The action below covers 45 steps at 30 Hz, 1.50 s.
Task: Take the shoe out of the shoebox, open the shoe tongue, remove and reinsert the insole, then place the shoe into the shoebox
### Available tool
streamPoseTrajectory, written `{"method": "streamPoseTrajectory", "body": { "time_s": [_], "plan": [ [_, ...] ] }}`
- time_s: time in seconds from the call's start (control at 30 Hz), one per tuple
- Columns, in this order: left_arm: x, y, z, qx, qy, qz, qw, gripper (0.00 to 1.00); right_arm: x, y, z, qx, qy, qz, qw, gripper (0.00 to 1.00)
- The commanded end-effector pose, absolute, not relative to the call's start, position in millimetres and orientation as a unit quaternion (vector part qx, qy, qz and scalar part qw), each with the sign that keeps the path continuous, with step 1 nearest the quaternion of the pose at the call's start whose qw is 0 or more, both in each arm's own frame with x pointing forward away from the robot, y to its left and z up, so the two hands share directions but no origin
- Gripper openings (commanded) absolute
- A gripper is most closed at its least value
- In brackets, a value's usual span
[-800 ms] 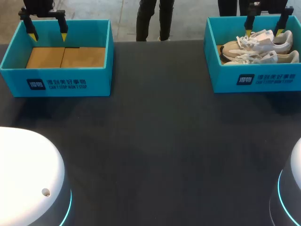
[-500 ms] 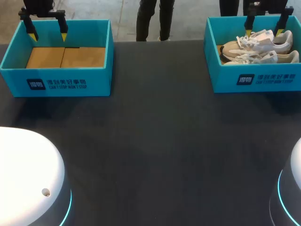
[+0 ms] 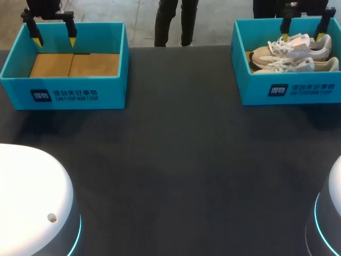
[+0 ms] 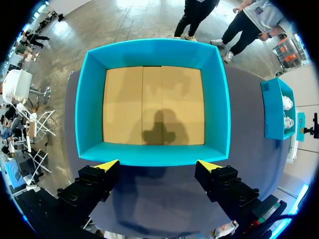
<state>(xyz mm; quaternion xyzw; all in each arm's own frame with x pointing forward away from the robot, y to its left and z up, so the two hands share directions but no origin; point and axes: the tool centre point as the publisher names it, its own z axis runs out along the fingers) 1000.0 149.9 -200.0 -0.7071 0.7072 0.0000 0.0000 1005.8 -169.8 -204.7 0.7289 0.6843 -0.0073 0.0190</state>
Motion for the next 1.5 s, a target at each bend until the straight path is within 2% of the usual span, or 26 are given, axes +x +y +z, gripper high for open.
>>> {"method": "streamPoseTrajectory", "body": {
  "time_s": [0.03,0.37,0.77,1.5],
  "plan": [
    [1000,150,-200,-0.707,0.707,0.0,0.0,1.0,1002,-190,-210,0.738,0.675,-0.005,0.03,1.0],
    [1000,150,-200,-0.707,0.707,0.0,0.0,1.0,1004,-238,-228,0.754,0.654,-0.008,0.056,1.0],
    [1000,150,-200,-0.707,0.707,0.0,0.0,1.0,1010,-278,-255,0.757,0.651,-0.011,0.049,1.0],
    [1000,150,-200,-0.707,0.707,0.0,0.0,1.0,1015,-290,-269,0.748,0.661,-0.033,0.047,1.0]
  ]
}}
